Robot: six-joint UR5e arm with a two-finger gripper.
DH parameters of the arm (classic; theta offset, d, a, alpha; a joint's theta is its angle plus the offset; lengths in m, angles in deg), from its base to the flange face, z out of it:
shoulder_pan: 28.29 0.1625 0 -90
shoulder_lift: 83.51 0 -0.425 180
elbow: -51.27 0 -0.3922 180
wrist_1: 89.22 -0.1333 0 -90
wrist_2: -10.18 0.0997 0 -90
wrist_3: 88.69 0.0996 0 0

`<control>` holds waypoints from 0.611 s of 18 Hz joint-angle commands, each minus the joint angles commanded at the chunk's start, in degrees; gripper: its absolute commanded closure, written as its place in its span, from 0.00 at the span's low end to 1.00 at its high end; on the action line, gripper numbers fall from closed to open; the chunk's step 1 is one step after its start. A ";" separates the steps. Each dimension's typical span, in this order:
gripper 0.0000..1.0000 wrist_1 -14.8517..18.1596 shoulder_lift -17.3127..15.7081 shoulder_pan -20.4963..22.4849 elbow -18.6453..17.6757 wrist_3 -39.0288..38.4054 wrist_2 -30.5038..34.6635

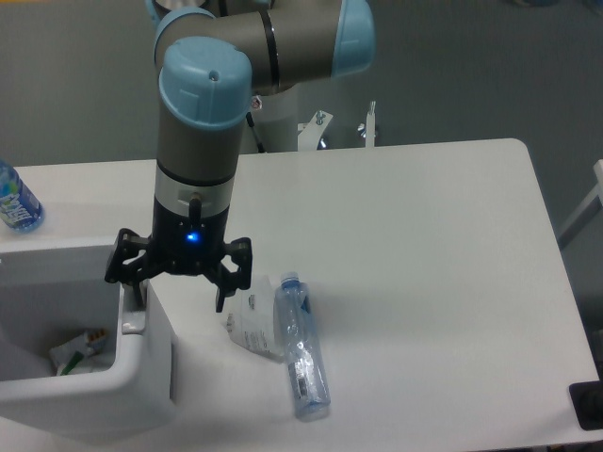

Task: Open the trash can
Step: 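Raise the gripper away from the opened trash can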

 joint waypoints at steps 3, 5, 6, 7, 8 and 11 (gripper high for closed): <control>0.00 -1.57 -0.35 0.87 2.55 0.44 0.61; 0.00 -2.02 -1.40 4.37 2.91 0.70 1.84; 0.00 -2.02 -2.19 6.22 2.82 0.70 1.85; 0.00 -2.11 -2.63 7.46 2.73 0.97 1.85; 0.00 -2.11 -2.73 8.86 2.64 2.27 2.02; 0.00 -1.50 -3.16 12.38 2.03 9.73 5.16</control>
